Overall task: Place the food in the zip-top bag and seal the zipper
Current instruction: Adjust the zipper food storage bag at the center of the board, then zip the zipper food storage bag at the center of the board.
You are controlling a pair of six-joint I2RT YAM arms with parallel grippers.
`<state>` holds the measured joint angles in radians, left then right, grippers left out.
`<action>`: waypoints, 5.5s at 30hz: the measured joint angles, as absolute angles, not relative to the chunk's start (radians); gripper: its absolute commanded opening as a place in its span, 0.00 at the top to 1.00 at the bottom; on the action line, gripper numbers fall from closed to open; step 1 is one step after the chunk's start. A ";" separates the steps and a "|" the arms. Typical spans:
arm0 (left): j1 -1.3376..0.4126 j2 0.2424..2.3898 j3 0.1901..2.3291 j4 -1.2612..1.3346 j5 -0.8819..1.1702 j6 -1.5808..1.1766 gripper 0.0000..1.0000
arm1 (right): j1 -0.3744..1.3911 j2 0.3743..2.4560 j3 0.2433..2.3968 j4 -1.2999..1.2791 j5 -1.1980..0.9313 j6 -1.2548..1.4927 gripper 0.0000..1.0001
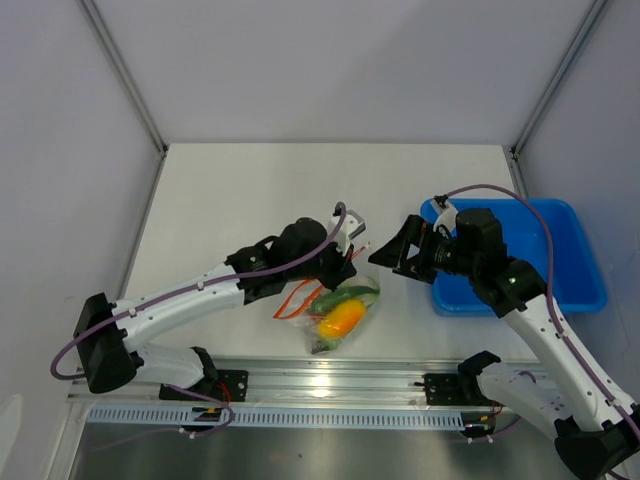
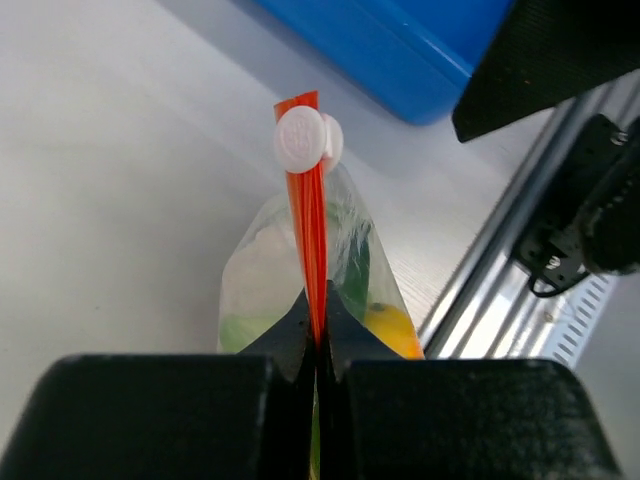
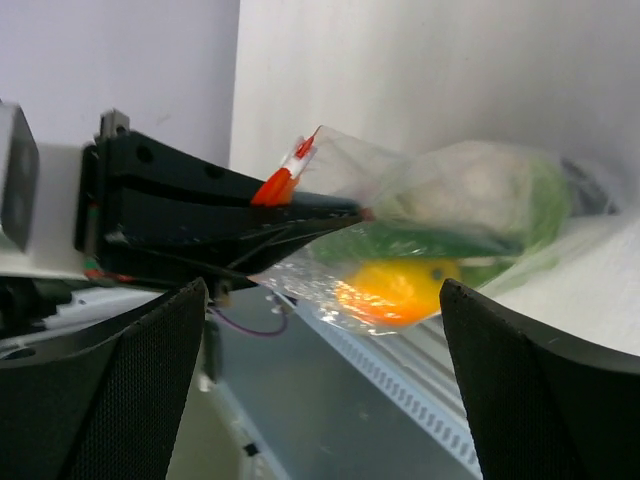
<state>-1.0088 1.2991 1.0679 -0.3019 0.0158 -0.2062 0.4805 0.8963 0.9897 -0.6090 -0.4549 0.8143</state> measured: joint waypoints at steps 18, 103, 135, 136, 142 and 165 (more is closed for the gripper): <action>-0.807 1.261 0.993 -0.239 0.779 -0.322 1.00 | 0.428 0.827 0.840 -0.542 -0.722 0.321 0.47; -0.986 1.192 1.019 -0.073 0.530 -0.239 0.99 | 0.555 0.819 0.728 -0.236 -0.928 0.544 1.00; -0.974 1.140 0.927 0.062 0.522 -0.405 0.99 | 0.537 0.739 0.666 -0.104 -0.868 0.625 1.00; -0.972 1.140 0.926 0.064 0.517 -0.410 0.99 | 0.533 0.731 0.666 -0.107 -0.861 0.625 1.00; -0.967 1.135 0.908 0.083 0.488 -0.437 1.00 | 0.518 0.688 0.665 -0.112 -0.824 0.638 1.00; -0.947 1.113 0.887 -0.031 0.509 -0.435 0.99 | 0.503 0.697 0.702 -0.274 -0.830 0.470 1.00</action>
